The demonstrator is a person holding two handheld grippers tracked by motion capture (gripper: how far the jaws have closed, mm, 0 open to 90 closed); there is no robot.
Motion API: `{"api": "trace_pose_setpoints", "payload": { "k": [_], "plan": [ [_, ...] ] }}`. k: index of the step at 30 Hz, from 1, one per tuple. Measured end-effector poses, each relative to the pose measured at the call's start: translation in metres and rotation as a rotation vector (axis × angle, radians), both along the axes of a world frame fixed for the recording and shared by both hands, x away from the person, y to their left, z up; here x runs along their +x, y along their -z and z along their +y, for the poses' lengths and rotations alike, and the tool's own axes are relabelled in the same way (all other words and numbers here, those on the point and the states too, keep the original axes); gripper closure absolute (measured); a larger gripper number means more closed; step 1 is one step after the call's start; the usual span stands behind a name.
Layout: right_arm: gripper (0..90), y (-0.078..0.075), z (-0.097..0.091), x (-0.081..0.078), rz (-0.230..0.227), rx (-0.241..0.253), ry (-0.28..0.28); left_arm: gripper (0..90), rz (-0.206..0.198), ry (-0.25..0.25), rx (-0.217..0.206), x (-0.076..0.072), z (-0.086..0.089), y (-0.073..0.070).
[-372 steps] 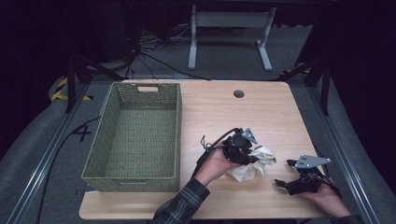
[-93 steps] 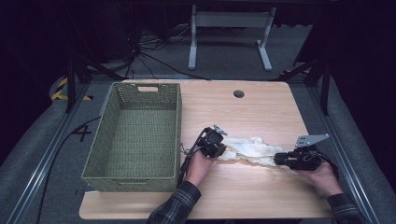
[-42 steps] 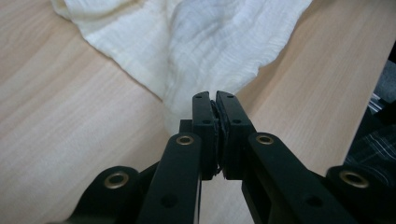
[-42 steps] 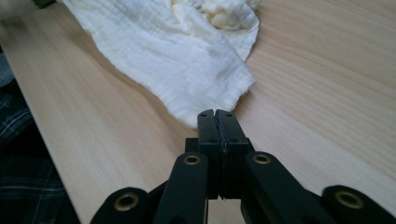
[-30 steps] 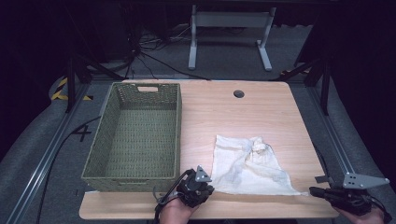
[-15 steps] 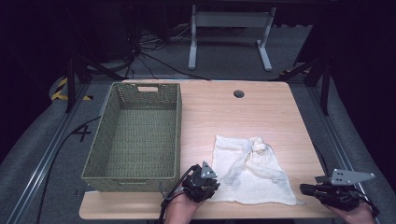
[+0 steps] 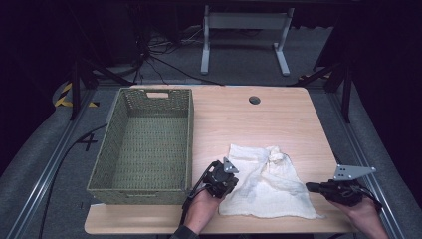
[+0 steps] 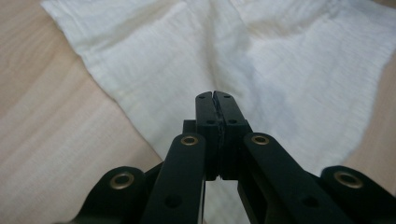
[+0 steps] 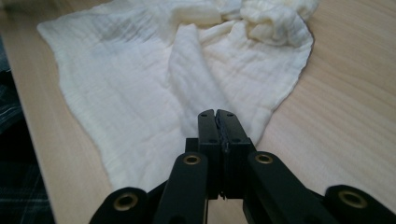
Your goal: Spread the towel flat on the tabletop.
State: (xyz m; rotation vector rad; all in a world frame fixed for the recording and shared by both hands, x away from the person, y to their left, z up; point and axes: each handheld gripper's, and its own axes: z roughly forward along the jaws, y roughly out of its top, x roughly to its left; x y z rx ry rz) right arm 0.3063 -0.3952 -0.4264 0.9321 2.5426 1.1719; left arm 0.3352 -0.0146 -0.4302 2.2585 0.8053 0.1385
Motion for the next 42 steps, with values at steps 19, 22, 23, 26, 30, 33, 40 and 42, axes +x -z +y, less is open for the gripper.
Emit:
{"api": "trace_pose_setpoints", "payload": {
  "k": [19, 22, 23, 26, 30, 33, 40, 42],
  "plan": [
    [89.4, 0.018, 0.034, 0.092, 0.033, -0.076, 0.031, 89.6, 0.042, -0.066, 0.047, 0.078, -0.032, 0.023],
    [89.6, 0.023, 0.037, 0.098, 0.047, -0.121, 0.047, 89.7, 0.039, -0.069, 0.059, 0.078, -0.030, 0.023],
    [89.6, 0.024, 0.036, 0.098, 0.045, -0.118, 0.049, 89.7, 0.036, -0.068, 0.070, 0.077, -0.029, 0.023],
    [89.6, 0.022, 0.033, 0.097, 0.031, -0.157, 0.059, 89.7, 0.046, -0.085, 0.074, 0.075, -0.023, 0.022],
    [89.7, 0.021, 0.026, 0.094, 0.037, -0.165, 0.080, 89.7, 0.041, -0.105, 0.084, 0.072, -0.020, 0.022],
    [89.7, 0.020, 0.021, 0.090, 0.038, -0.179, 0.105, 89.7, 0.037, -0.116, 0.099, 0.068, -0.019, 0.022],
    [89.7, 0.017, 0.004, 0.074, 0.054, -0.216, 0.156, 89.7, 0.043, -0.109, 0.113, 0.061, -0.014, 0.021],
    [89.7, 0.016, 0.000, 0.070, 0.063, -0.230, 0.172, 89.7, 0.047, -0.106, 0.115, 0.059, -0.013, 0.020]
  ]
}}
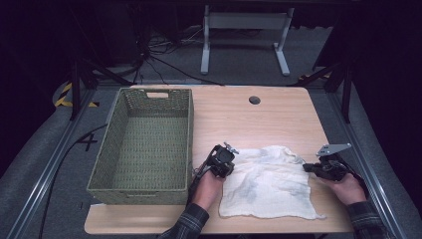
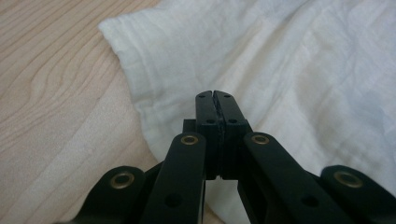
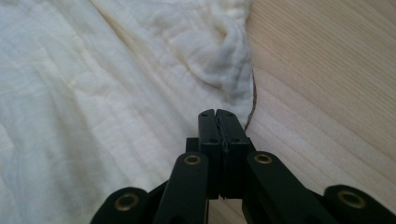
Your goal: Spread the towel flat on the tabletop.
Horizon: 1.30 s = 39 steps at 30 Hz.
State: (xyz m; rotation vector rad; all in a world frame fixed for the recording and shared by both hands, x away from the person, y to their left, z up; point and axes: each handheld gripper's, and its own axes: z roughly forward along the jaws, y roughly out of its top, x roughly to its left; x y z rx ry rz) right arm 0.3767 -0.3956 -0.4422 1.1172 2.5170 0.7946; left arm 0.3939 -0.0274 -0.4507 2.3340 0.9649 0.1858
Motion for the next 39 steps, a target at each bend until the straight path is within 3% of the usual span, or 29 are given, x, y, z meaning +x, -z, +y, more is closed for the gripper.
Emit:
{"api": "trace_pose_setpoints", "payload": {
  "k": [4, 7, 10, 12, 13, 17, 20, 27, 30, 34, 38, 39],
  "plan": [
    [89.6, -0.001, 0.002, 0.000, 0.004, -0.011, 0.002, 89.7, -0.016, 0.004, 0.017, -0.002, -0.002, 0.000],
    [89.4, -0.007, 0.007, 0.005, -0.027, 0.049, -0.019, 89.6, -0.009, 0.005, 0.005, -0.001, -0.001, 0.000],
    [89.3, -0.014, 0.015, 0.018, -0.060, 0.088, -0.028, 89.6, -0.007, 0.006, 0.003, -0.001, 0.000, 0.000],
    [89.3, -0.015, 0.020, 0.025, -0.070, 0.083, -0.029, 89.7, -0.009, 0.005, 0.005, -0.001, -0.001, 0.000],
    [89.2, -0.013, 0.026, 0.037, -0.072, 0.092, -0.039, 89.6, -0.011, 0.008, 0.010, -0.001, -0.001, 0.000],
    [89.2, -0.010, 0.029, 0.050, -0.073, 0.066, -0.027, 89.7, -0.011, 0.012, 0.011, -0.001, -0.001, 0.000],
    [89.3, -0.004, 0.022, 0.059, -0.077, 0.006, 0.023, 89.7, -0.006, 0.013, 0.004, 0.000, 0.000, 0.000],
    [84.7, 0.001, 0.017, 0.061, -0.071, 0.002, 0.053, 89.5, -0.011, 0.014, 0.011, -0.001, -0.001, 0.000],
    [82.3, 0.002, 0.026, 0.060, -0.074, 0.001, -0.010, 89.6, -0.004, 0.020, 0.008, -0.003, -0.003, 0.000],
    [82.9, 0.002, 0.032, 0.056, -0.075, -0.017, -0.039, 89.4, 0.012, 0.057, 0.004, -0.005, -0.008, -0.002],
    [82.7, 0.002, 0.031, 0.055, -0.072, -0.013, -0.050, 89.4, -0.027, 0.025, -0.045, 0.004, -0.017, -0.009],
    [82.4, 0.002, 0.032, 0.054, -0.071, -0.014, -0.050, 89.1, -0.038, 0.027, -0.035, 0.008, -0.021, -0.010]
  ]
}}
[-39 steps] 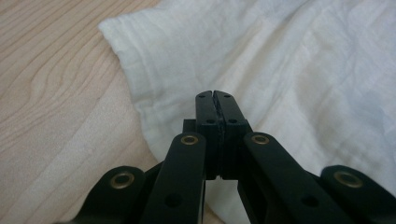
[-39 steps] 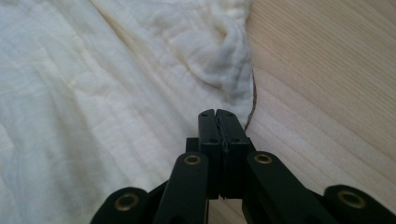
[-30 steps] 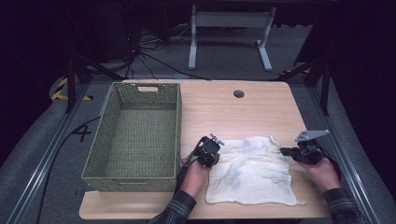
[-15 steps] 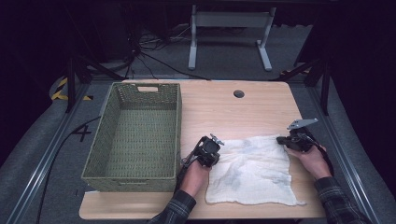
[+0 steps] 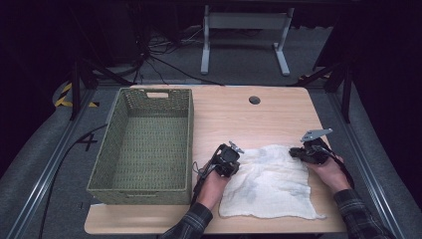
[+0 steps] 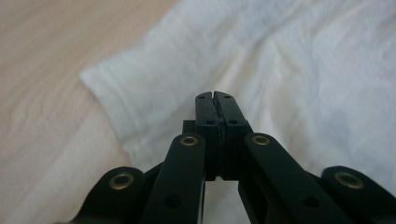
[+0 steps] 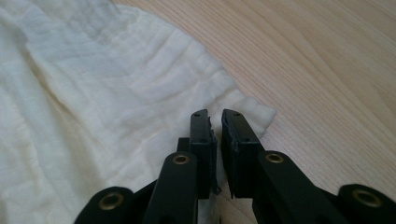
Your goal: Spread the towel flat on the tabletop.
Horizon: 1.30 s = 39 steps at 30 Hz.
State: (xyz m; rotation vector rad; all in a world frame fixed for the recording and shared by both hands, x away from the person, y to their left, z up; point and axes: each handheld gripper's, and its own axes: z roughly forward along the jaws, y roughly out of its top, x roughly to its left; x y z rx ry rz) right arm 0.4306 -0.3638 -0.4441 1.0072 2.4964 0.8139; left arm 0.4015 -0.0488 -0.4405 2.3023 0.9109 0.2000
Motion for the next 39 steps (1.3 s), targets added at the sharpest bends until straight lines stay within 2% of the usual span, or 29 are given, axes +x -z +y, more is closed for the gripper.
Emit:
{"api": "trace_pose_setpoints", "payload": {
  "k": [1, 2, 3, 5, 7, 9, 10, 12, 13, 14, 18, 21, 23, 25, 28, 30, 31, 32, 33, 35, 37, 39],
  "plan": [
    [82.1, 0.000, 0.000, 0.000, -0.002, 0.000, -0.004, 88.5, -0.016, -0.010, -0.003, 0.004, -0.003, 0.000],
    [81.9, 0.000, 0.001, -0.001, -0.001, 0.001, -0.005, 87.6, -0.022, -0.021, -0.030, 0.008, -0.005, -0.001],
    [81.7, 0.000, 0.001, -0.001, 0.000, 0.001, -0.006, 86.0, -0.020, -0.021, -0.034, 0.013, -0.007, -0.001],
    [81.2, 0.000, 0.001, -0.001, 0.003, 0.002, -0.008, 81.1, -0.046, -0.029, 0.002, 0.022, -0.012, 0.000],
    [81.2, 0.000, 0.001, -0.001, 0.002, 0.004, -0.009, 76.6, -0.037, -0.040, -0.034, 0.031, -0.010, 0.002],
    [81.0, 0.000, 0.000, -0.001, 0.004, 0.007, -0.011, 72.2, -0.061, -0.057, 0.012, 0.040, -0.009, 0.002],
    [81.0, 0.000, 0.000, -0.001, 0.005, 0.008, -0.012, 70.6, -0.065, -0.069, 0.014, 0.044, -0.007, 0.004],
    [81.0, 0.000, 0.000, -0.001, 0.006, 0.010, -0.012, 69.3, -0.029, -0.068, 0.019, 0.050, -0.006, 0.007],
    [81.1, 0.000, 0.000, -0.001, 0.005, 0.010, -0.012, 68.7, -0.025, -0.068, 0.044, 0.051, -0.006, 0.010],
    [81.1, 0.000, 0.000, -0.001, 0.006, 0.010, -0.012, 69.9, -0.016, -0.064, 0.024, 0.052, -0.005, 0.011],
    [81.2, 0.000, -0.001, 0.000, 0.009, 0.014, -0.011, 86.6, -0.011, -0.044, 0.021, 0.052, -0.005, 0.010],
    [81.3, 0.000, -0.001, -0.001, 0.010, 0.015, -0.008, 88.5, 0.001, -0.043, 0.008, 0.049, -0.003, 0.007],
    [81.3, 0.000, -0.001, 0.000, 0.011, 0.018, -0.008, 88.6, -0.016, -0.037, -0.017, 0.041, -0.002, 0.001],
    [81.3, 0.001, -0.001, 0.000, 0.012, 0.019, -0.009, 88.5, -0.039, -0.006, -0.032, 0.028, -0.003, -0.006],
    [81.4, 0.001, -0.002, 0.000, 0.012, 0.020, -0.009, 88.4, -0.087, 0.056, -0.024, 0.002, -0.008, -0.015],
    [81.4, 0.001, -0.002, 0.000, 0.011, 0.019, -0.008, 88.4, -0.093, 0.094, -0.033, -0.010, -0.011, -0.017],
    [81.4, 0.001, -0.002, 0.000, 0.011, 0.019, -0.007, 88.4, -0.119, 0.114, -0.019, -0.020, -0.014, -0.018],
    [81.5, 0.001, -0.002, -0.001, 0.011, 0.019, -0.007, 88.4, -0.126, 0.132, -0.027, -0.027, -0.017, -0.019],
    [81.6, 0.001, -0.002, -0.001, 0.011, 0.018, -0.007, 88.4, -0.124, 0.159, -0.041, -0.034, -0.019, -0.019],
    [81.6, 0.001, -0.002, -0.001, 0.011, 0.018, -0.006, 88.3, -0.107, 0.221, -0.044, -0.046, -0.027, -0.019],
    [81.6, 0.001, -0.002, -0.001, 0.010, 0.019, -0.005, 87.7, -0.088, 0.290, -0.025, -0.057, -0.037, -0.014],
    [81.7, 0.001, -0.003, -0.001, 0.011, 0.023, -0.005, 86.1, -0.081, 0.317, -0.027, -0.061, -0.041, -0.013]
  ]
}}
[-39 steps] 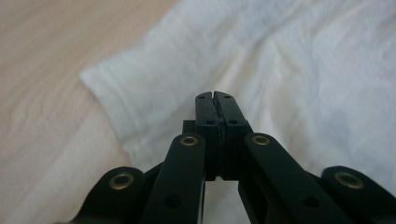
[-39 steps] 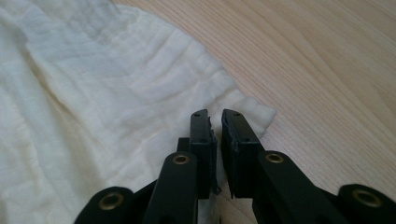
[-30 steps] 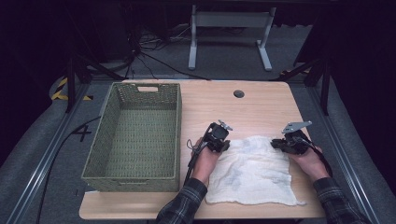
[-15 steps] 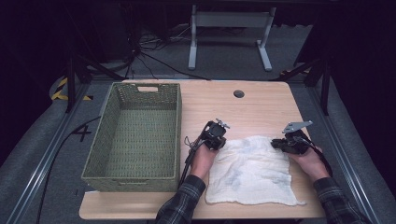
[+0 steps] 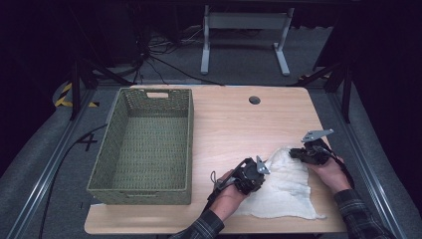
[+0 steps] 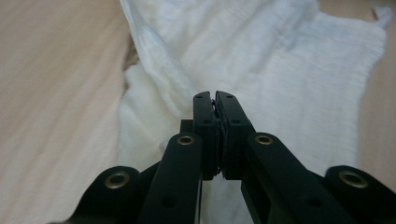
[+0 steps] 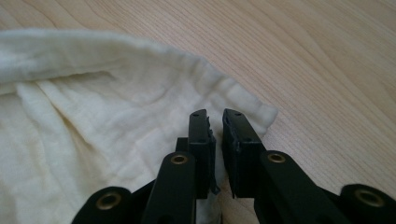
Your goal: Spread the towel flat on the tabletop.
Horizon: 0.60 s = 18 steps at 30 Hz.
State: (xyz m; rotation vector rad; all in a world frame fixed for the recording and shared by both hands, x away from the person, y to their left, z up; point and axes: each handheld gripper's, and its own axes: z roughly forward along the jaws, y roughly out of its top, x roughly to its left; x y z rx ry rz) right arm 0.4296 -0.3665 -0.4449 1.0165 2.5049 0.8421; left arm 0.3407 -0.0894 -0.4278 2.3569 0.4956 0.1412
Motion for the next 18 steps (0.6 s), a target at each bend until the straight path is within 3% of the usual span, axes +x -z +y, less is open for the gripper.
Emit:
{"api": "trace_pose_setpoints", "payload": {
  "k": [3, 6, 7, 9, 12, 14, 18],
  "plan": [
    [81.7, 0.000, -0.001, 0.000, 0.003, 0.000, 0.000, 82.1, -0.015, -0.032, -0.037, 0.004, 0.006, -0.008],
    [81.7, 0.000, -0.001, 0.000, 0.002, 0.004, 0.000, 79.3, -0.021, -0.093, -0.087, 0.016, 0.020, -0.019],
    [81.7, 0.000, -0.002, 0.000, 0.003, 0.007, 0.001, 79.1, -0.011, -0.120, -0.101, 0.020, 0.026, -0.020],
    [81.7, 0.000, -0.002, 0.000, 0.003, 0.007, 0.001, 77.3, 0.028, -0.130, -0.111, 0.023, 0.031, -0.018],
    [81.7, 0.000, -0.002, 0.000, 0.005, 0.007, -0.001, 75.0, 0.076, -0.103, -0.095, 0.018, 0.031, -0.006],
    [81.7, 0.000, -0.002, 0.000, 0.006, 0.008, -0.002, 73.6, 0.091, -0.088, -0.070, 0.012, 0.029, -0.001],
    [81.7, 0.000, -0.002, 0.000, 0.005, 0.008, -0.001, 71.6, 0.124, -0.080, -0.063, 0.007, 0.027, 0.008]
  ]
}}
